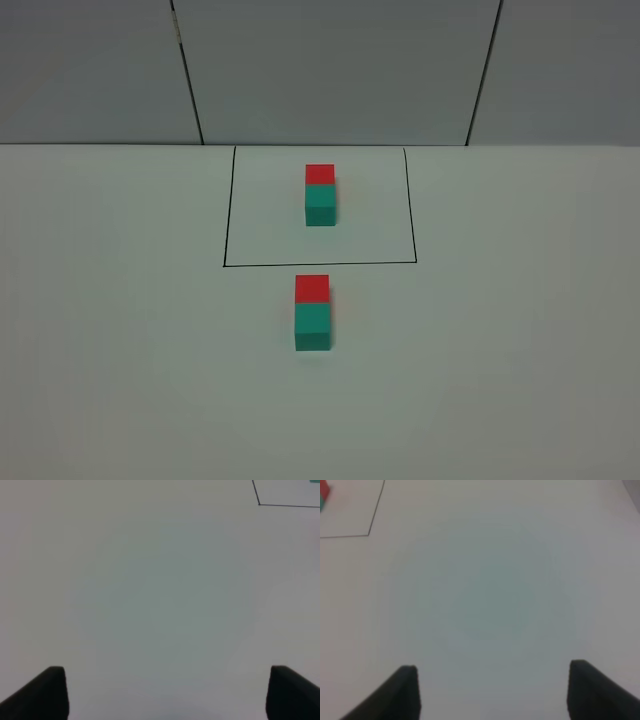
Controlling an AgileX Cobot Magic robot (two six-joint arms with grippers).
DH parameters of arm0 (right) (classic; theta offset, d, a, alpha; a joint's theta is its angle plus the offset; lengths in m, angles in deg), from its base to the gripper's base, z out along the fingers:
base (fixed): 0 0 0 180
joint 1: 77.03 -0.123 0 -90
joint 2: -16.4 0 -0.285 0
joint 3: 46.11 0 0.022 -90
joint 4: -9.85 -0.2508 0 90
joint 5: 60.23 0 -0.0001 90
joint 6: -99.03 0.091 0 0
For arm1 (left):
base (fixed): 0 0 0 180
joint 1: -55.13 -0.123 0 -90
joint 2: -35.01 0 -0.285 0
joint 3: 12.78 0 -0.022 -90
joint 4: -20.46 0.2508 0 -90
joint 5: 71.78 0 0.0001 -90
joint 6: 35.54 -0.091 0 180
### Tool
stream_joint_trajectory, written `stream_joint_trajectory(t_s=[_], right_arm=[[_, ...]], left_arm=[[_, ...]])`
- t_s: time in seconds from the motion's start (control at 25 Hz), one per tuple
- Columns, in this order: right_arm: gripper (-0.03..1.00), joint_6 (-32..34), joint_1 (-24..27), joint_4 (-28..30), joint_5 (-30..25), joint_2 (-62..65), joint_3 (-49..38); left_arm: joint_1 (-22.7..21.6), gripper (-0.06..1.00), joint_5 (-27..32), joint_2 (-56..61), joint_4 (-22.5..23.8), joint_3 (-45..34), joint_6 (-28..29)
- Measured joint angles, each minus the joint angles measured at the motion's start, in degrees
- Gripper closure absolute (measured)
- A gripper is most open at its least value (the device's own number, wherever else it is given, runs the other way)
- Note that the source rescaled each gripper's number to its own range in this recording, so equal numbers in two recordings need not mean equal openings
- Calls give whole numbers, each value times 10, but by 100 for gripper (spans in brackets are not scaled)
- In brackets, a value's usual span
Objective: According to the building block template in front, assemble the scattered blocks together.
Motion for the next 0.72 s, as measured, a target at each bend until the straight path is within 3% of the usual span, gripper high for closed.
stream_joint_trajectory(t_s=[0.72], right_arm=[[39, 0, 0, 0, 0, 0, 0]], left_arm=[[0, 4, 0, 0, 0, 0, 0]])
